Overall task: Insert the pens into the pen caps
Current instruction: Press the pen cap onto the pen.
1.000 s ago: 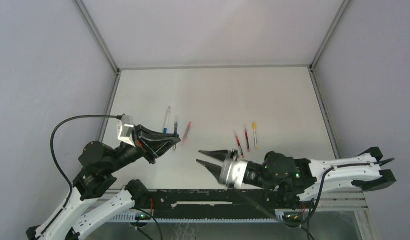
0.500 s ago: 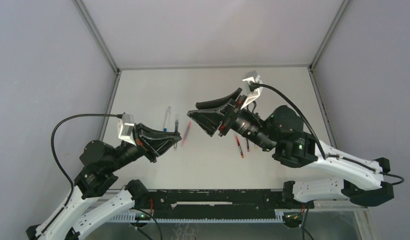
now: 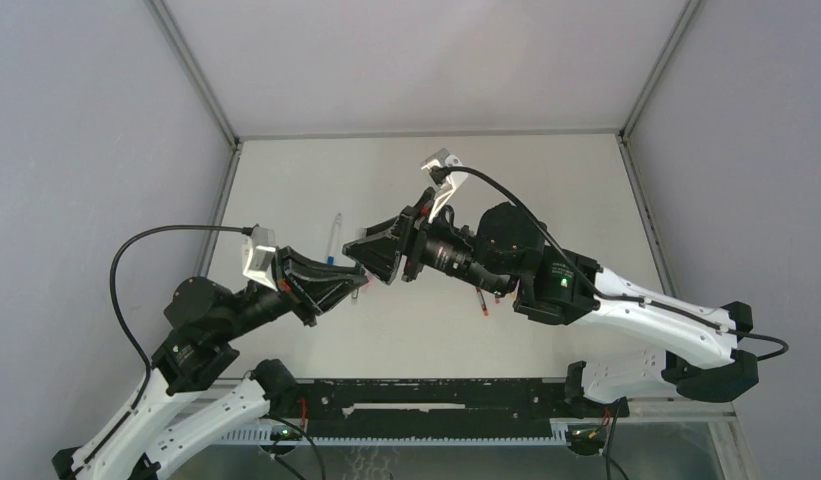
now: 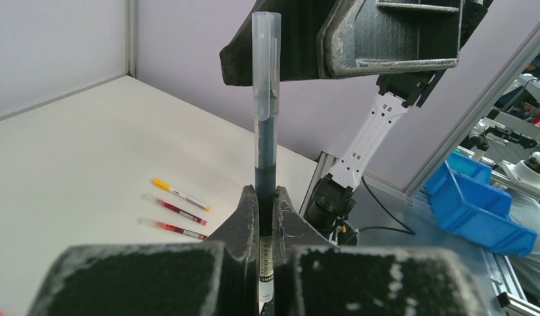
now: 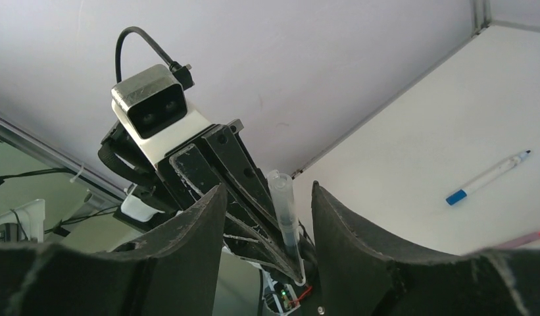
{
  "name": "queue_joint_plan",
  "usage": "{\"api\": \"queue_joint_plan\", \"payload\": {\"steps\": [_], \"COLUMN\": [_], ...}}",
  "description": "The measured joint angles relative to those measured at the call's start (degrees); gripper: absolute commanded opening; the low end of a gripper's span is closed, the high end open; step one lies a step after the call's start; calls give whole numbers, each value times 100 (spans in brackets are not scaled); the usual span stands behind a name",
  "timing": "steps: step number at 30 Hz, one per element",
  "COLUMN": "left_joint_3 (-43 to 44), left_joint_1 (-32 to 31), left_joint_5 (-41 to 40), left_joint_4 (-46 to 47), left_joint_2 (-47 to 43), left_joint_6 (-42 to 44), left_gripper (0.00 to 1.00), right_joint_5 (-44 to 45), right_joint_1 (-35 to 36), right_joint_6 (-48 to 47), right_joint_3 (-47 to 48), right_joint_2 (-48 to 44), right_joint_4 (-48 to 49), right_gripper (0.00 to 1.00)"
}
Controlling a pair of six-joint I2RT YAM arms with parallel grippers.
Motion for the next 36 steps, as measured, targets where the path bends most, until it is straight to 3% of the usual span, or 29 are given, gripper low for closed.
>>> {"api": "queue_joint_plan", "payload": {"steps": [9, 13, 15, 28, 36], "left_joint_3": [0, 0, 0, -509, -538], "left_joint_1": [0, 0, 0, -4, -15], "left_joint_5": [98, 120, 131, 595, 1180], "left_joint_4": [28, 37, 37, 857, 1123], "left_joint_2": [-9, -35, -59, -173, -173], "left_joint_6": [-9, -22, -48, -780, -1045], "left_gripper": [0, 0, 0, 0, 0], "right_joint_5": [-42, 4, 42, -348, -1137], "right_joint_1": [7, 7, 7, 92, 76], "right_joint_6": [24, -28, -109, -566, -658], "right_joint_3": [0, 0, 0, -619, -1220], "right_joint_2": [17, 20, 20, -369, -640], "right_joint_4": [-17, -35, -46, 422, 1200], "right_gripper": [29, 6, 0, 0, 0]}}
